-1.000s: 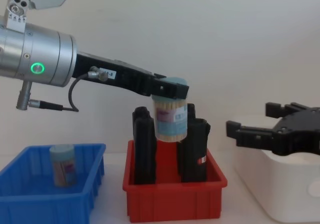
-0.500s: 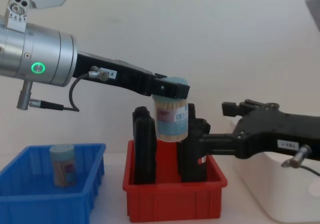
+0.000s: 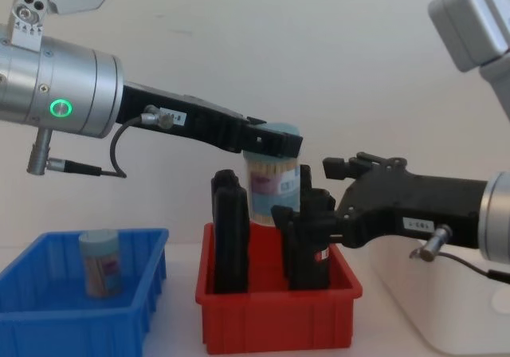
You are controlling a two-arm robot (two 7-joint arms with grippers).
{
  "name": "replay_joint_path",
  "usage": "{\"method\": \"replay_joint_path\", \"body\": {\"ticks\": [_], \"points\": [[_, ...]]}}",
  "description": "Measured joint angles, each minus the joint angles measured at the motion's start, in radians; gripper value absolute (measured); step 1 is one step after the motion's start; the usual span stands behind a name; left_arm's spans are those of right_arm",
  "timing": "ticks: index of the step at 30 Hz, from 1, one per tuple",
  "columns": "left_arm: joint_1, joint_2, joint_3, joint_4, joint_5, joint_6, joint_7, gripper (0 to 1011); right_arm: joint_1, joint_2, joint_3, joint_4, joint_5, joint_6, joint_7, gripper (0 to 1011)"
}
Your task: Pick the cotton swabs from the blue box and place them into the white box.
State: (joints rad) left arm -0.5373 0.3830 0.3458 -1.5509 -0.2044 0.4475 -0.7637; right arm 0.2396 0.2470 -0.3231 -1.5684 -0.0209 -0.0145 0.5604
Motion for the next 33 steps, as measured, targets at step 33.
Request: {"method": "replay_joint_path", "body": {"ticks": [33], "points": [[0.0,0.0,0.0,0.0,0.001,0.0,0.001,670,0.114,-0.075,-0.035,0.179,-0.034,-0.072,-0.005,682]]}}
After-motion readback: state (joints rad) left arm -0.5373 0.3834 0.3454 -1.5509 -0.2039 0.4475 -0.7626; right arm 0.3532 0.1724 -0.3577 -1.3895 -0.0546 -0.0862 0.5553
